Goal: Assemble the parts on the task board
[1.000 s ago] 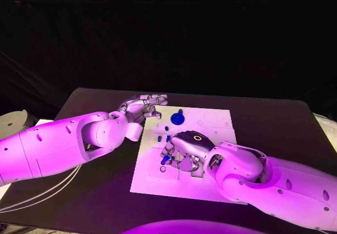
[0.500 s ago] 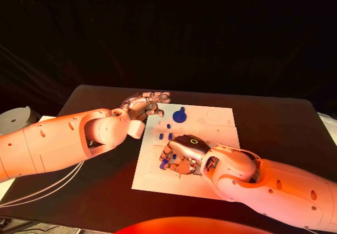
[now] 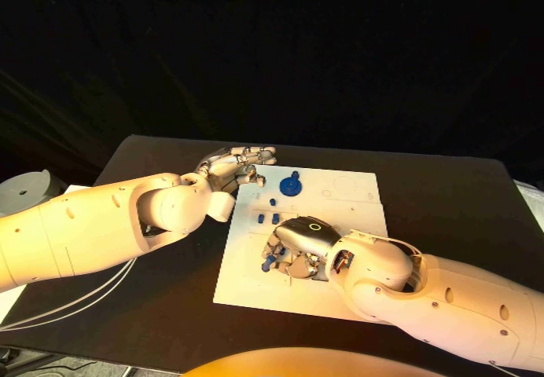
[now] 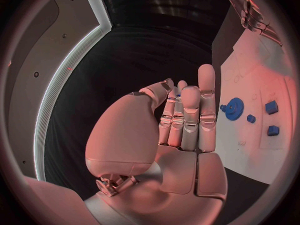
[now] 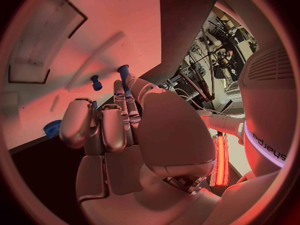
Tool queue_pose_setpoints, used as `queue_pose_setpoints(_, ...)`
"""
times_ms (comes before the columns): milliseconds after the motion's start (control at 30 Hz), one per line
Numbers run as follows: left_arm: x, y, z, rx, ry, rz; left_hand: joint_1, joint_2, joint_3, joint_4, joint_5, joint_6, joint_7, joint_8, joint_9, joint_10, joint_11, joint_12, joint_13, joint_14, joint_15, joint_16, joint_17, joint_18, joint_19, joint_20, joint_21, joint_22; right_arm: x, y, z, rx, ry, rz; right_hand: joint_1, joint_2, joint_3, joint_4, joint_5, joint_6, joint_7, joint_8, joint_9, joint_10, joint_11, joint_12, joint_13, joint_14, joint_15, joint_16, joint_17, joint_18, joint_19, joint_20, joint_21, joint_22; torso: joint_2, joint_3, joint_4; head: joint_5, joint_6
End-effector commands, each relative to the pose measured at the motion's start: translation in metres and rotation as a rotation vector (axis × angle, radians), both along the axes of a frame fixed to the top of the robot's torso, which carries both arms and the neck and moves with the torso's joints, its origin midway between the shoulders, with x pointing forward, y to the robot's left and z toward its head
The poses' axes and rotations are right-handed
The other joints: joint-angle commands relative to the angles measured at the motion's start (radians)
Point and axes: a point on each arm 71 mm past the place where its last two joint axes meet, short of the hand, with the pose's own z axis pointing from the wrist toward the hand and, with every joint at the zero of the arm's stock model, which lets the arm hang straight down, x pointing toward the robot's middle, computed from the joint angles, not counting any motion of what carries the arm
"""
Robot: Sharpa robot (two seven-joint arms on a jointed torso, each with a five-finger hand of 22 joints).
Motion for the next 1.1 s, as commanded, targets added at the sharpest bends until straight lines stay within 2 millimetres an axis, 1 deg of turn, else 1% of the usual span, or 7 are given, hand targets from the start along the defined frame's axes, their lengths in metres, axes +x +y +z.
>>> queue_pose_setpoints(33, -0.0009, -0.0025, 0.0013, -0.011, -0.009, -0.02, 0.009, 0.004, 0.0, -0.004, 0.006, -0.006, 0.0, 0.004, 0.0, -0.006, 0.0, 0.002, 0.001, -0.007, -0.001, 0.004, -0.001, 0.011, 0.0, 0.0, -0.007, -0.001, -0.0002, 0.0, -0.0038, -0.054, -0.014, -0.007, 0.005, 0.002, 0.006, -0.002, 0.006, -0.001, 0.001, 0.003, 0.002, 0.0, 0.008, -0.002, 0.001, 0.042, -0.004, 0.002, -0.001, 0.006, 0.0, -0.002, 0.0, -0.001, 0.0, -0.0002, 0.0007, -0.001, 0.0)
queue_pose_setpoints(500, -0.0011, -0.0022, 0.0014, -0.011, -0.008, -0.02, 0.009, 0.004, 0.0, -0.004, 0.006, -0.006, 0.0, 0.004, 0.0, -0.006, 0.0, 0.002, 0.001, -0.007, -0.001, 0.004, -0.001, 0.011, 0.0, 0.0, -0.007, -0.001, -0.0007, 0.0032, -0.0047, -0.092, -0.03, -0.011, -0.002, -0.002, 0.006, -0.003, 0.005, 0.0, 0.001, 0.002, 0.002, 0.002, 0.009, -0.004, 0.001, 0.042, -0.002, 0.001, -0.003, 0.007, -0.001, -0.001, -0.002, -0.004, 0.0, -0.0008, 0.0002, 0.0, -0.001)
queue_pose_setpoints(600, -0.0012, -0.0023, 0.0014, -0.011, -0.008, -0.021, 0.009, 0.004, 0.0, -0.004, 0.006, -0.006, 0.0, 0.004, 0.0, -0.006, 0.0, 0.002, 0.001, -0.007, -0.001, 0.004, -0.001, 0.011, 0.0, 0.0, -0.007, -0.001, -0.0013, 0.0054, -0.0071, -0.112, -0.018, -0.007, -0.03, -0.021, -0.006, 0.006, 0.007, -0.019, 0.006, -0.008, -0.003, -0.015, 0.015, -0.013, -0.001, 0.039, 0.004, -0.004, -0.011, 0.007, -0.005, 0.003, -0.008, -0.011, 0.0, -0.001, 0.0, 0.0, -0.001)
queue_pose_setpoints(700, -0.0013, -0.0026, 0.0015, -0.011, -0.008, -0.022, 0.009, 0.004, 0.0, -0.004, 0.006, -0.006, 0.0, 0.004, 0.0, -0.006, 0.0, 0.002, 0.001, -0.007, -0.001, 0.004, -0.001, 0.011, 0.0, 0.0, -0.007, -0.001, -0.0015, 0.0069, -0.0093, -0.119, -0.008, -0.009, -0.075, -0.064, -0.046, 0.022, 0.015, -0.092, 0.018, -0.01, -0.017, -0.1, 0.033, -0.016, -0.002, 0.034, 0.019, -0.015, -0.029, 0.013, -0.019, 0.015, -0.028, -0.041, 0.0, -0.0009, 0.001, 0.0, 0.0)
queue_pose_setpoints(800, -0.0014, -0.0025, 0.0015, -0.011, -0.007, -0.022, 0.009, 0.004, 0.0, -0.004, 0.006, -0.006, 0.0, 0.004, 0.0, -0.006, 0.0, 0.002, 0.001, -0.007, -0.001, 0.004, -0.001, 0.011, 0.0, 0.0, -0.007, -0.001, -0.0013, 0.0074, -0.0094, -0.108, -0.008, -0.013, -0.085, -0.077, -0.09, 0.023, 0.016, -0.152, 0.019, -0.01, -0.02, -0.183, 0.044, -0.015, -0.002, 0.034, 0.025, -0.014, -0.029, 0.016, -0.028, 0.023, -0.042, -0.062, 0.0, -0.0006, 0.0008, 0.001, -0.001)
queue_pose_setpoints(900, -0.0015, -0.0022, 0.0015, -0.01, -0.007, -0.021, 0.009, 0.004, 0.0, -0.004, 0.006, -0.006, 0.0, 0.004, 0.0, -0.006, 0.0, 0.002, 0.001, -0.007, -0.001, 0.004, -0.001, 0.011, 0.0, 0.0, -0.007, -0.001, -0.001, 0.0075, -0.0084, -0.088, -0.015, -0.02, -0.084, -0.07, -0.142, 0.025, 0.015, -0.186, 0.021, -0.009, -0.018, -0.223, 0.052, -0.009, 0.001, 0.033, 0.032, -0.015, -0.033, 0.018, -0.03, 0.03, -0.046, -0.067, 0.0, -0.0007, -0.0001, 0.001, -0.001)
queue_pose_setpoints(1100, -0.0017, -0.0024, 0.0014, -0.011, -0.004, -0.026, 0.008, 0.005, -0.002, -0.004, 0.005, -0.007, 0.0, 0.005, 0.0, -0.008, 0.001, 0.007, 0.002, -0.008, -0.001, 0.005, -0.003, 0.011, 0.0, 0.001, -0.008, -0.002, -0.0004, 0.0066, -0.0061, -0.051, -0.025, -0.032, -0.069, -0.051, -0.195, 0.029, 0.015, -0.197, 0.02, -0.008, -0.017, -0.229, 0.052, 0.004, 0.003, 0.03, 0.033, -0.019, -0.042, 0.018, -0.026, 0.034, -0.043, -0.063, 0.0, -0.0006, 0.0001, 0.0, 0.0)
